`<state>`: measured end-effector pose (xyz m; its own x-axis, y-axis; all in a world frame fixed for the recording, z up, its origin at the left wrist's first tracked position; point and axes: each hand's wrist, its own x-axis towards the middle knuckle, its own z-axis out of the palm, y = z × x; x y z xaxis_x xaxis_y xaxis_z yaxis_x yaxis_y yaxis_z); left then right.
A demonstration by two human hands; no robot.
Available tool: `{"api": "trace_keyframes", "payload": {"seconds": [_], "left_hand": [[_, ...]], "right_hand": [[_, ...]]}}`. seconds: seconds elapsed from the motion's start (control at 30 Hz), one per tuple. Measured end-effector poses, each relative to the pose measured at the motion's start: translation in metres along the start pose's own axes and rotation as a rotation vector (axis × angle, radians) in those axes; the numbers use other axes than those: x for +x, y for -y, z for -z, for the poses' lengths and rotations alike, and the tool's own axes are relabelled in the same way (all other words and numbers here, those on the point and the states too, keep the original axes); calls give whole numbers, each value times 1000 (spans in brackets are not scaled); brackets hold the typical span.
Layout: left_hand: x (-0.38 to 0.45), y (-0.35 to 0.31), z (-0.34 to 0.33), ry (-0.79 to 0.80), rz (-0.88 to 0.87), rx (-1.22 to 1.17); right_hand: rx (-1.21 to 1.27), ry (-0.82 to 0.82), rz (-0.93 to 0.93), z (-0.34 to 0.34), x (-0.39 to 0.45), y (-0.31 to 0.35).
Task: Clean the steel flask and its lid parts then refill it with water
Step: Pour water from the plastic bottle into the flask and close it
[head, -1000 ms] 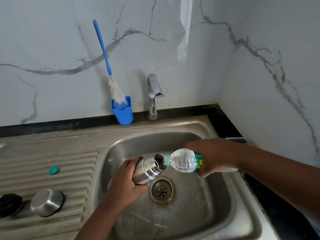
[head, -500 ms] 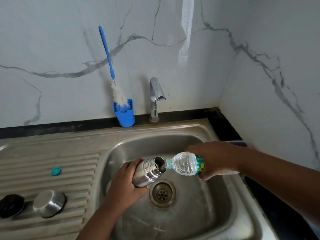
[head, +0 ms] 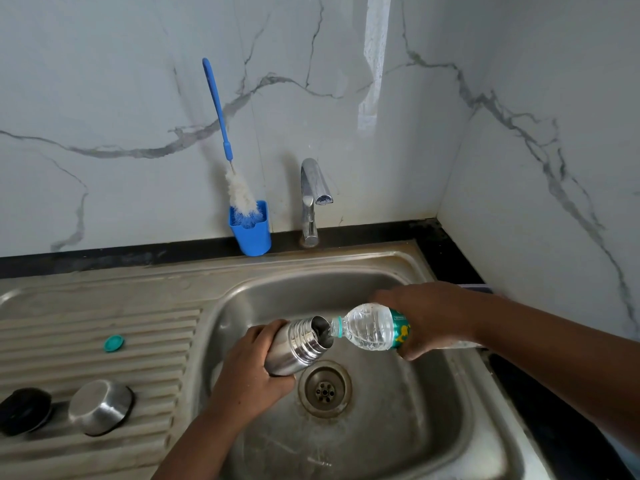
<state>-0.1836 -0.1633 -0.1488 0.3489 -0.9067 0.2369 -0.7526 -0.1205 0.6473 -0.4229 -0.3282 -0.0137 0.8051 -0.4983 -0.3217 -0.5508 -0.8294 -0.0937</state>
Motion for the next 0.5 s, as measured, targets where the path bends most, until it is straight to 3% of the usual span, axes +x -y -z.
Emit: {"api": "trace_keyframes", "payload": {"seconds": [0.5], "left_hand": [[-1, -1, 0, -7, 5, 63]], "right_hand": [[-18, -12, 3, 2, -2, 2]]}}
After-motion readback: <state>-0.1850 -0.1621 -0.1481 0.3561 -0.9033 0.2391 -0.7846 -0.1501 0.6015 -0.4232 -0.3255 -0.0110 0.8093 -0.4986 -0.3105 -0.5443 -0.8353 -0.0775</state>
